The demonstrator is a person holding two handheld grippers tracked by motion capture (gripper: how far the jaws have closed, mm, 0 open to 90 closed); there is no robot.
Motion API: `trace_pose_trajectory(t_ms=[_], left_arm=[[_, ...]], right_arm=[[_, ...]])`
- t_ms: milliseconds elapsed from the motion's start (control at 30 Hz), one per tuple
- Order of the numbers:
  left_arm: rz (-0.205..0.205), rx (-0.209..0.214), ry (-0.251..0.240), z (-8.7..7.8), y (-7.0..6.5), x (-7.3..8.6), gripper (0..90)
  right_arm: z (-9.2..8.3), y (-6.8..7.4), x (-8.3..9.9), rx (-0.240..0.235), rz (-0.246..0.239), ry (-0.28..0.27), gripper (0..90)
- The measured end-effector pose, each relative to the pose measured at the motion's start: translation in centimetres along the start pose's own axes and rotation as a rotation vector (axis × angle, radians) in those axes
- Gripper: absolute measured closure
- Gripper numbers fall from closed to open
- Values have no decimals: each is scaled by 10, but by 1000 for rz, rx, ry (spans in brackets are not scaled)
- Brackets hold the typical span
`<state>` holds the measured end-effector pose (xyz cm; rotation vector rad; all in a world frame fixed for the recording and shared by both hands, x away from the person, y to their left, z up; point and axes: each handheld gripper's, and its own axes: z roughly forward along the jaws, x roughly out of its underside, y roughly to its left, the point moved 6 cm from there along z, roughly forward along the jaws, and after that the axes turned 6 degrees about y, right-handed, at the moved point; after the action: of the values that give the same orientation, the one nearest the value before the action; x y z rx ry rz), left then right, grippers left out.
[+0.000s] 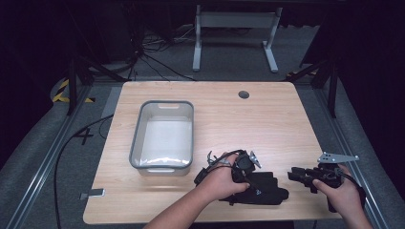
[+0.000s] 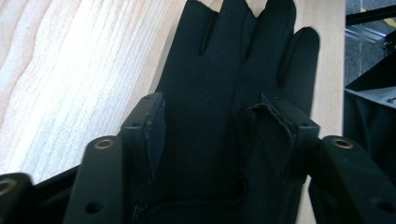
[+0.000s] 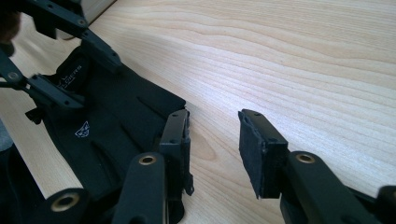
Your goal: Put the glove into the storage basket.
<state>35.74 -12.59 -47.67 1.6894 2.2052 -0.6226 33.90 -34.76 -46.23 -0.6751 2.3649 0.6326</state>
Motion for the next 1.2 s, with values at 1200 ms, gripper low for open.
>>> trace_pose_trajectory(t_ms=[1200], left_arm=[[69, -102, 102, 19, -8, 6, 358]], right_arm=[[5, 14, -4, -47, -14, 1, 616]])
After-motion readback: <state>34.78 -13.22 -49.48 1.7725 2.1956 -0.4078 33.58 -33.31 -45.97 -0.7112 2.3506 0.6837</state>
